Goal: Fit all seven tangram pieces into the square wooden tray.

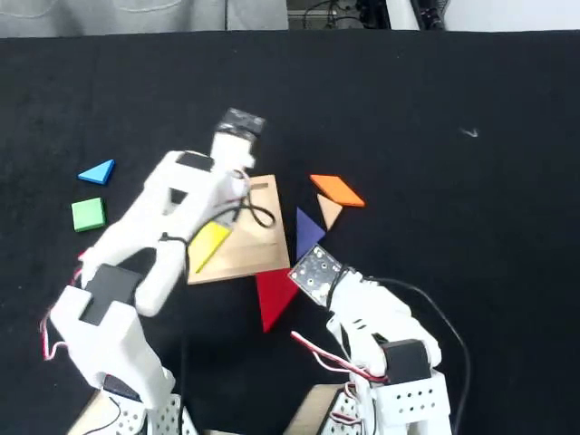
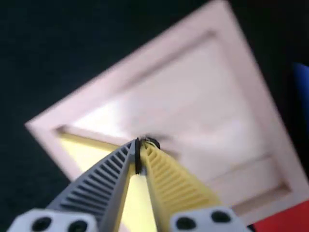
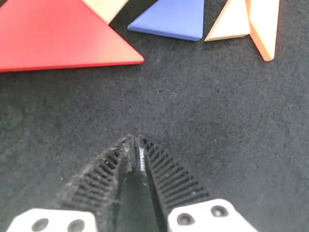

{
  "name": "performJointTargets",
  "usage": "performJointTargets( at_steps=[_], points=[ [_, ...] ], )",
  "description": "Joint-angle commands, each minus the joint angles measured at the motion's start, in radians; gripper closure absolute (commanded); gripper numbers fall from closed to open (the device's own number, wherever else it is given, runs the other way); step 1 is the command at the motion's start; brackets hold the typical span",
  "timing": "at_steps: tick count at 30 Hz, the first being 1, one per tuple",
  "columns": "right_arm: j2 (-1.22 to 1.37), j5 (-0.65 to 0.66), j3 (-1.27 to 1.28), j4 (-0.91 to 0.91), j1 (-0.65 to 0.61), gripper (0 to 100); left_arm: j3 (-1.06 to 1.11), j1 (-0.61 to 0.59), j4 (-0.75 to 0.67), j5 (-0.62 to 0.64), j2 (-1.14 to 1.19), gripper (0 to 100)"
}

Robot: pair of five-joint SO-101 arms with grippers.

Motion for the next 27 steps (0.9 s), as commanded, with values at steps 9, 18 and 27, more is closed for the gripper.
performJointTargets(
  at_steps=[9, 18, 27],
  points=[
    [-0.084, 0.025, 0.007, 0.029, 0.011, 98.7, -0.090, -0.062, 0.146, -0.009, -0.071, 97],
    [-0.087, 0.026, 0.001, -0.075, 0.011, 98.7, 0.077, -0.128, 0.341, 0.055, -0.597, 97],
    [-0.082, 0.025, -0.127, -0.015, 0.009, 98.7, 0.593, -0.470, 0.241, 0.003, -1.082, 97]
  ],
)
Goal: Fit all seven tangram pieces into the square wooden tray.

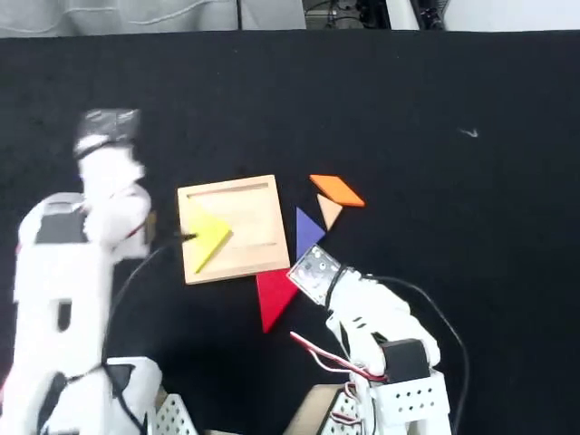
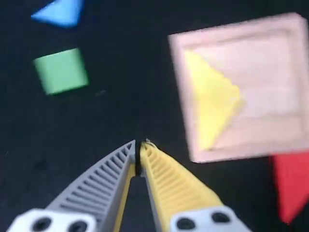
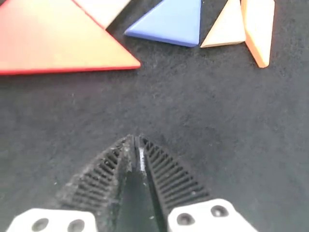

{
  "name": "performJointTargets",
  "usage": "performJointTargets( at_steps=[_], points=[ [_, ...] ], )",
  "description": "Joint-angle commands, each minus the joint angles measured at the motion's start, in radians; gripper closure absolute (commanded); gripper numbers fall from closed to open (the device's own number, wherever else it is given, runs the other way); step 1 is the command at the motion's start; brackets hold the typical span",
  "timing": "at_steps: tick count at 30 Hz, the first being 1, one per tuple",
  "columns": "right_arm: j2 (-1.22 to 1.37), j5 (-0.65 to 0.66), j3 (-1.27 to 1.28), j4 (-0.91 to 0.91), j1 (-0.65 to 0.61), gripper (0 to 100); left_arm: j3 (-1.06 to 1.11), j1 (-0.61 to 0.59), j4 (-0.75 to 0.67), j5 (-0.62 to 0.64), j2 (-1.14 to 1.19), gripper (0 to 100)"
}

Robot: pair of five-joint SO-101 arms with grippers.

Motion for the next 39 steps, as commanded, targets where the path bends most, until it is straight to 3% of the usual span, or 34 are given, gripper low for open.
performJointTargets(
  at_steps=[1, 6, 11, 13, 17, 22, 29, 39],
  points=[
    [-0.079, 0.015, -0.150, 0.038, 0.008, 98.7, 0.257, -0.122, -0.114, -0.038, -0.130, 97],
    [0.097, 0.012, -0.326, 0.031, 0.005, 98.7, 0.426, -0.186, -0.247, -0.035, -0.123, 97],
    [0.584, -0.069, -0.628, 0.034, -0.020, 98.8, 0.446, -0.311, -0.292, -0.023, -0.114, 97],
    [0.789, -0.155, -0.757, 0.071, -0.097, 98.8, 0.484, -0.329, -0.318, -0.008, -0.114, 97],
    [1.104, -0.258, -0.929, 0.137, -0.391, 98.7, 0.522, -0.426, -0.362, 0.002, -0.123, 97],
    [1.376, -0.358, -0.975, -0.012, -0.628, 98.7, 0.536, -0.585, -0.362, -0.012, -0.114, 97],
    [1.670, -0.402, -0.981, -0.164, -0.646, 98.8, 0.558, -0.688, -0.362, -0.084, -0.115, 97],
    [1.724, -0.410, -0.987, -0.245, -0.634, 98.8, 0.575, -0.684, -0.370, -0.084, -0.123, 97]
  ],
)
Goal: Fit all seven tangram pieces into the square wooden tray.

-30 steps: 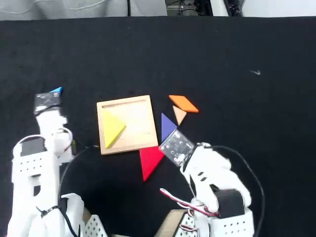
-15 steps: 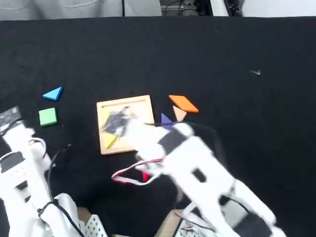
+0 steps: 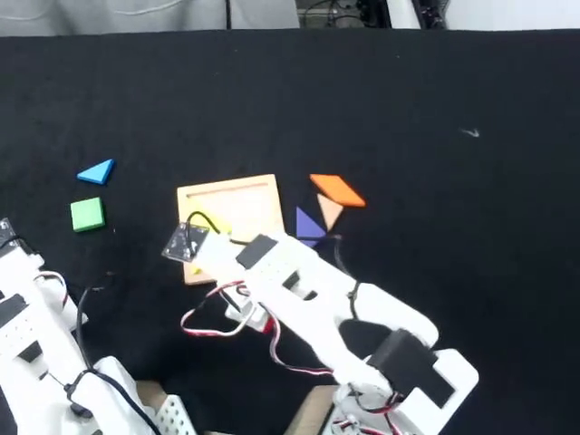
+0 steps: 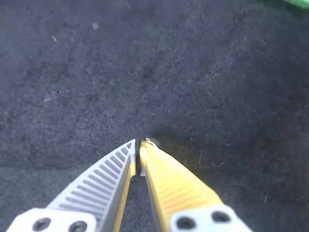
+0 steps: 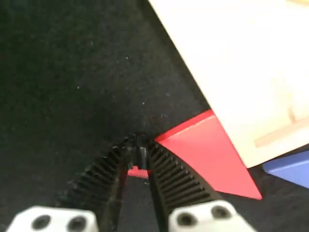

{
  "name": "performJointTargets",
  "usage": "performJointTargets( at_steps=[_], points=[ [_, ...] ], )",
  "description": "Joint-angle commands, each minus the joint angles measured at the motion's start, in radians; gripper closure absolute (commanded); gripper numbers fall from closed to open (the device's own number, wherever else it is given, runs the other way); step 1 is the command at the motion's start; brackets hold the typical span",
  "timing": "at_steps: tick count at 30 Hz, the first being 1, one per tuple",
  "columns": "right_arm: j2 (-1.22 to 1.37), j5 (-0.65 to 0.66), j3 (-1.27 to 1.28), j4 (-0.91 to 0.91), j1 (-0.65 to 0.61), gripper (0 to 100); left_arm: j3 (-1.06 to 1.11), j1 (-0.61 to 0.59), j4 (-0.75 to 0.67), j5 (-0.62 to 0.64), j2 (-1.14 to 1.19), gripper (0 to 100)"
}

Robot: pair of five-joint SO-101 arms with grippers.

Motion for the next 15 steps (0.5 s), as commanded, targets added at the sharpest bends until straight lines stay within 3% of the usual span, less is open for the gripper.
performJointTargets(
  at_steps=[1, 7, 15],
  points=[
    [0.002, -0.011, -0.058, -0.038, 0.002, 98.8, -0.004, -0.002, -0.017, -0.011, -0.020, 97],
    [0.002, 0.003, -0.058, 0.026, 0.101, 98.8, -0.002, -0.002, -0.017, -0.011, -0.020, 97],
    [0.001, 0.163, -0.051, 0.100, 0.330, 98.8, -0.001, -0.002, -0.017, -0.011, -0.020, 97]
  ],
)
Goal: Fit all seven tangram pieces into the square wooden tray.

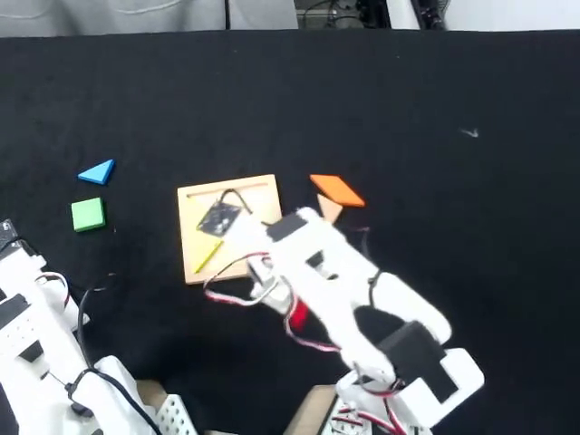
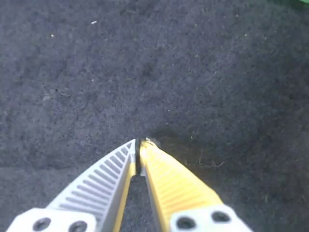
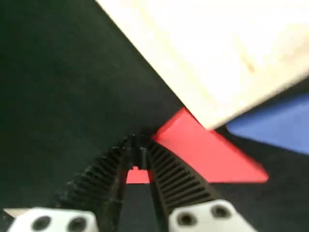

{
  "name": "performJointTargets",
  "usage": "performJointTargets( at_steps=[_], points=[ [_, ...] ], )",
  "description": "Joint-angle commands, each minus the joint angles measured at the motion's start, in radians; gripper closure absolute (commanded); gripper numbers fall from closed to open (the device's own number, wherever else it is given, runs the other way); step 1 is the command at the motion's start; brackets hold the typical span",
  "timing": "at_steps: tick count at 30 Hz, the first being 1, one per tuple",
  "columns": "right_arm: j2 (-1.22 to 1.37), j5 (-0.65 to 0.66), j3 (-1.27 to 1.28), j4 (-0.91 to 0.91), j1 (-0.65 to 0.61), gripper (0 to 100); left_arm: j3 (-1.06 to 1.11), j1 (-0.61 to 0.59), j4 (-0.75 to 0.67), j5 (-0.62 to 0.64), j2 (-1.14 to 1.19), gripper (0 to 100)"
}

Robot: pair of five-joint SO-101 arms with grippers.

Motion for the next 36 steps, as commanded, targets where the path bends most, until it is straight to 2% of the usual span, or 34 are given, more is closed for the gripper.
performJointTargets(
  at_steps=[1, 7, 11, 15, 20, 24, 30, 36],
  points=[
    [-0.002, 0.072, -0.050, 0.025, 0.137, 98.8, -0.005, -0.002, -0.017, -0.012, -0.020, 97],
    [-0.008, 0.209, -0.053, 0.048, 0.324, 98.8, -0.005, -0.002, -0.017, -0.012, -0.020, 97],
    [-0.041, 0.221, -0.050, 0.054, 0.404, 98.8, -0.005, -0.002, -0.017, -0.012, -0.020, 97],
    [-0.219, 0.184, 0.002, 0.083, 0.385, 98.8, -0.005, -0.002, -0.017, -0.012, -0.020, 97],
    [-0.409, 0.115, 0.102, 0.029, 0.321, 98.7, -0.005, -0.002, -0.017, -0.012, -0.020, 97],
    [-0.341, 0.066, 0.084, 0.029, 0.295, 98.7, -0.004, -0.001, -0.017, -0.012, -0.020, 97],
    [-0.173, 0.066, 0.039, 0.025, 0.295, 98.7, -0.004, -0.001, -0.017, -0.012, -0.020, 97],
    [-0.067, 0.087, 0.039, -0.020, 0.371, 98.8, -0.002, -0.001, -0.018, -0.012, -0.017, 97]
  ],
)
